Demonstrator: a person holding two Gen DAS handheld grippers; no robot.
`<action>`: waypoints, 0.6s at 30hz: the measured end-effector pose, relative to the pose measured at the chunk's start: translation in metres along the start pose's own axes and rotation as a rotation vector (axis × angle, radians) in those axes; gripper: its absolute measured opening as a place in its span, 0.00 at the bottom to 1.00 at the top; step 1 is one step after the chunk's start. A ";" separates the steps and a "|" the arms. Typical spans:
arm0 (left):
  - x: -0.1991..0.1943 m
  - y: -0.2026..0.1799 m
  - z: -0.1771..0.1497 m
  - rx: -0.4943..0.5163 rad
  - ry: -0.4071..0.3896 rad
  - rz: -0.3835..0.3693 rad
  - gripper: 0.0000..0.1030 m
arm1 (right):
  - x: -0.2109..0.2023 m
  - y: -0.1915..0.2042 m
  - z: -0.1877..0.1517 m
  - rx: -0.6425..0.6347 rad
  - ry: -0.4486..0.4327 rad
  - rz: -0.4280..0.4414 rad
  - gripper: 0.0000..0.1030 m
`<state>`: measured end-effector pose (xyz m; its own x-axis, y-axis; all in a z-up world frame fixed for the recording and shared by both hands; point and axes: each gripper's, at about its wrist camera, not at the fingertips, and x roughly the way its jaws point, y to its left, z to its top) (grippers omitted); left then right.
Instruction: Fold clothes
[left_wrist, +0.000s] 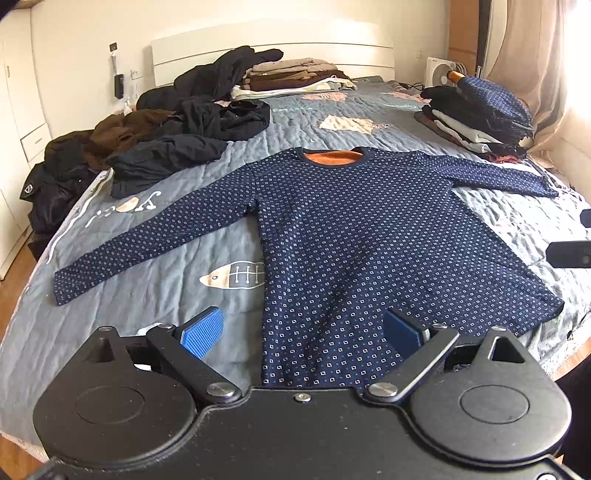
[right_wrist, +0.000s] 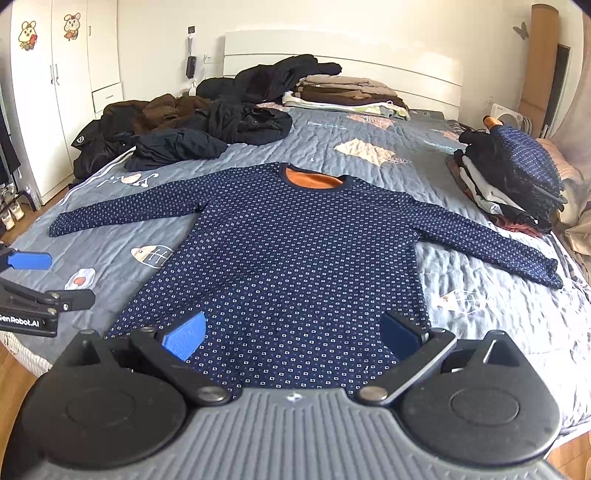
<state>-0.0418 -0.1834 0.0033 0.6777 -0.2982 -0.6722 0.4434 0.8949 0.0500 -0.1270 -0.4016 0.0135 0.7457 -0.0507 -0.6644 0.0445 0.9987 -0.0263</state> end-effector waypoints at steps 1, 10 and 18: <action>0.000 0.001 0.000 -0.002 0.001 0.002 0.91 | 0.002 0.001 0.001 0.001 0.002 0.005 0.98; 0.003 0.018 -0.004 -0.035 0.023 0.026 0.91 | 0.016 0.019 0.016 -0.027 -0.004 0.056 0.98; 0.009 0.050 -0.007 -0.102 0.036 0.048 0.91 | 0.035 0.046 0.037 -0.072 -0.011 0.102 0.98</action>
